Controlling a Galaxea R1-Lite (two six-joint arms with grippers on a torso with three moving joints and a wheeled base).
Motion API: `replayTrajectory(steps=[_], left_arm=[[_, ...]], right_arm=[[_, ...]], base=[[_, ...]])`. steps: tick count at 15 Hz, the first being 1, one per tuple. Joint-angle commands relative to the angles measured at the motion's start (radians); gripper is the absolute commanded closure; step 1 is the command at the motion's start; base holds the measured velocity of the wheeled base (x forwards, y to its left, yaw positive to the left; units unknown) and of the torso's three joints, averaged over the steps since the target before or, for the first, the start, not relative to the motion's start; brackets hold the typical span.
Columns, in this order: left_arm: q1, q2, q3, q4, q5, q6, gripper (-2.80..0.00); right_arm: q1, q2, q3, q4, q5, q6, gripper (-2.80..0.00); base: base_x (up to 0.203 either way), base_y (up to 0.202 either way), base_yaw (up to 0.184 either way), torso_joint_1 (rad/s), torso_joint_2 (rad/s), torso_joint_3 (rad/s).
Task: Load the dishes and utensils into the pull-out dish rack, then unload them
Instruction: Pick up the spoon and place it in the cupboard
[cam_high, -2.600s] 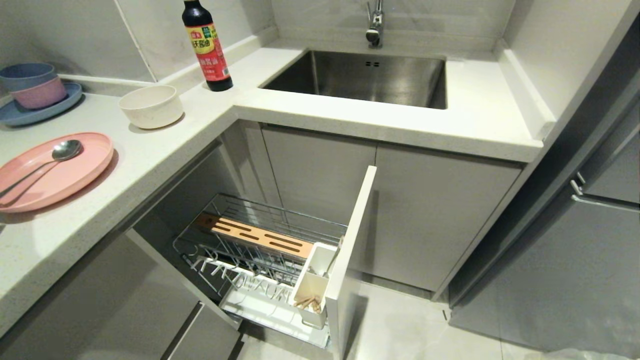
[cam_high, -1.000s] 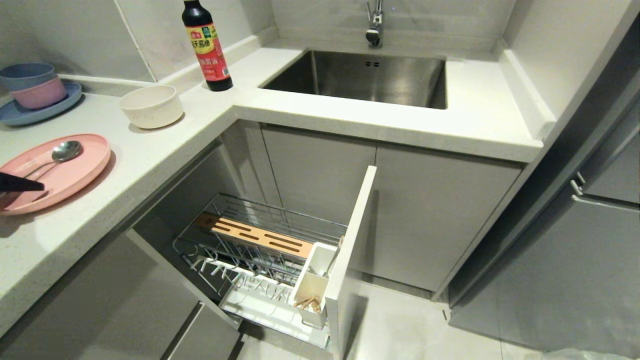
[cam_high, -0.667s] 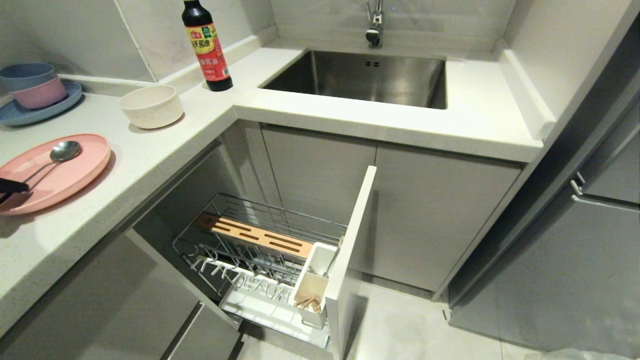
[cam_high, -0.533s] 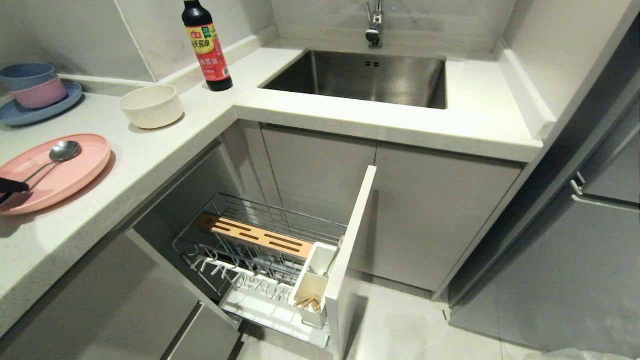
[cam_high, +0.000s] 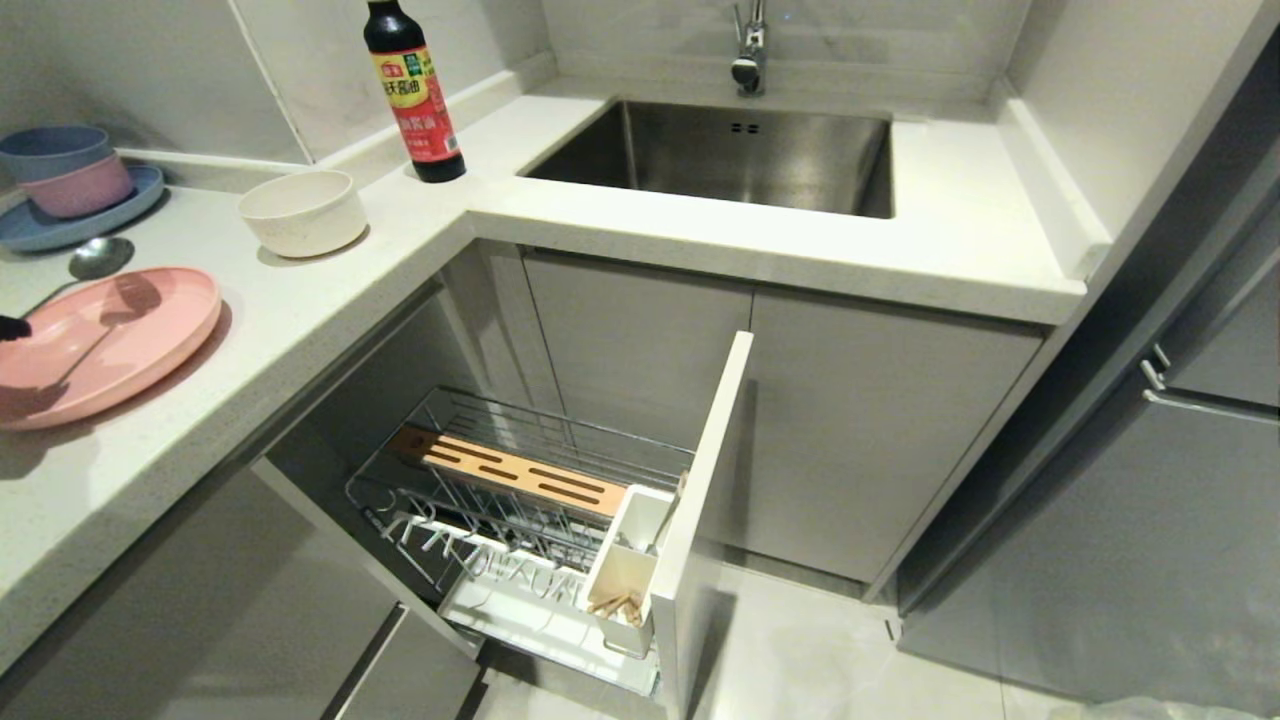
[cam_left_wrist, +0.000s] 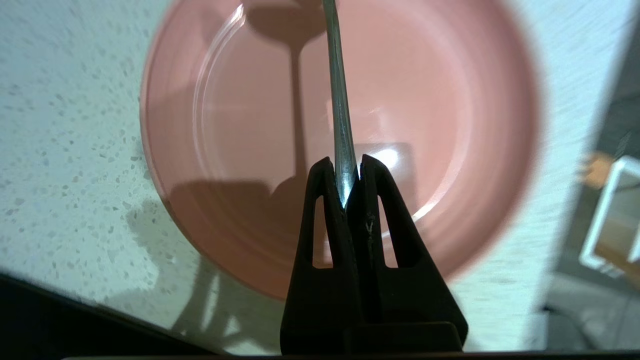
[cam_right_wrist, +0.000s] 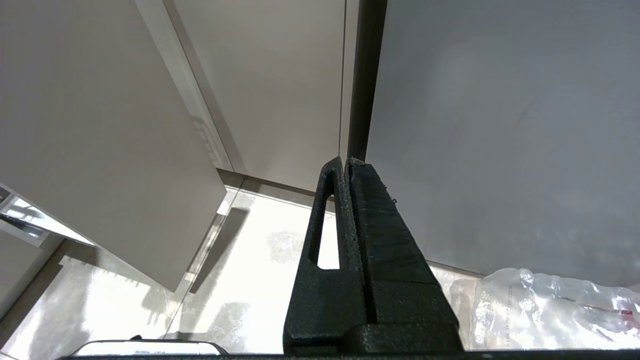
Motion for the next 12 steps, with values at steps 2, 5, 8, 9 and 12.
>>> replayTrajectory(steps=[2,5,8,9,12], left_arm=[[-0.056,-0.116,-0.037,0.009,0.000,-0.160,0.00],[-0.203,-0.220,-0.053,0.067,0.006,-0.335,0.00],[-0.392,-0.286,-0.053,0.205,0.019,-0.438,0.00],[-0.455,-0.296,-0.053,0.258,0.021,-0.461,0.00],[-0.662,-0.292,0.002,0.410,0.047,-0.511,0.00]], right_arm=[[0.000,0.001,0.000,0.000,0.000,0.000,0.00],[0.001,-0.001,0.000,0.000,0.000,0.000,0.00],[0.001,0.000,0.000,0.000,0.001,0.000,0.00],[0.000,0.000,0.000,0.000,0.000,0.000,0.00],[0.001,-0.001,0.000,0.001,0.001,0.000,0.00]], base=[[0.000,0.000,0.000,0.000,0.00,0.000],[0.000,0.000,0.000,0.000,0.00,0.000],[0.000,0.000,0.000,0.000,0.00,0.000],[0.000,0.000,0.000,0.000,0.00,0.000],[0.000,0.000,0.000,0.000,0.00,0.000]])
